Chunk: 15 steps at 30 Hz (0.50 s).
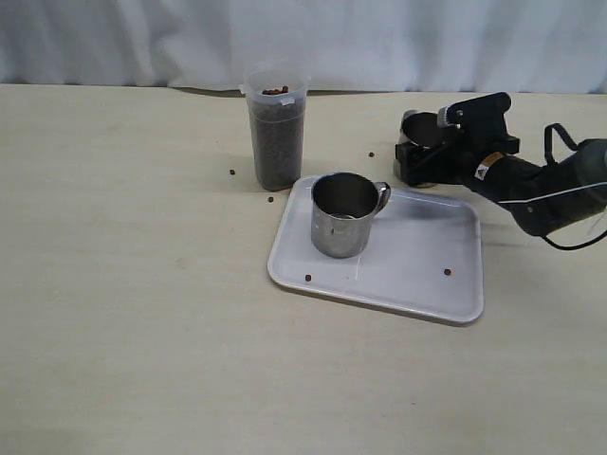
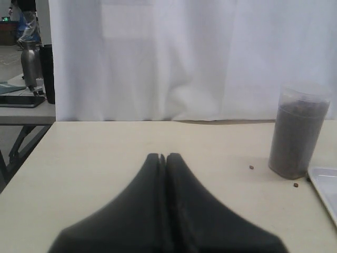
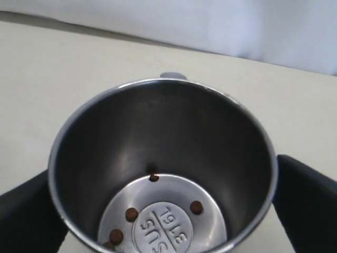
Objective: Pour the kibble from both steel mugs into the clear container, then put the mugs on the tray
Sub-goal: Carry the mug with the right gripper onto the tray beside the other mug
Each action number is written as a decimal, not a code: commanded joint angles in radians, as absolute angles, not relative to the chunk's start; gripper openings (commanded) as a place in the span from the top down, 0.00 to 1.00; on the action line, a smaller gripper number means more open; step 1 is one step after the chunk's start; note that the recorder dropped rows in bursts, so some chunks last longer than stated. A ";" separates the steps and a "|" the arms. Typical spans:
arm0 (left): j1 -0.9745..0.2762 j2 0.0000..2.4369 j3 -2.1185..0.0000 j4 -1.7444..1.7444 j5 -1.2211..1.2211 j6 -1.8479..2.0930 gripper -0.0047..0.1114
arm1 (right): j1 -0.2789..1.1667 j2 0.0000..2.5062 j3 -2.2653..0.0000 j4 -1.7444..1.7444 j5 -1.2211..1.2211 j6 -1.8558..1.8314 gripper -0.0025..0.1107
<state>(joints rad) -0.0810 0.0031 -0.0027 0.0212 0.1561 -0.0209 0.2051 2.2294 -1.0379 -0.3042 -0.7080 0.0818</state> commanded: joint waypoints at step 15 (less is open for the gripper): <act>-0.083 0.000 0.000 0.016 0.143 -0.024 0.96 | 0.207 2.058 -0.945 -0.292 -0.660 0.021 0.92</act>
<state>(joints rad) -0.0810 0.0031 -0.0027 0.0212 0.1561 -0.0209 0.2068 2.1391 -0.9914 -0.2985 -0.6486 0.0324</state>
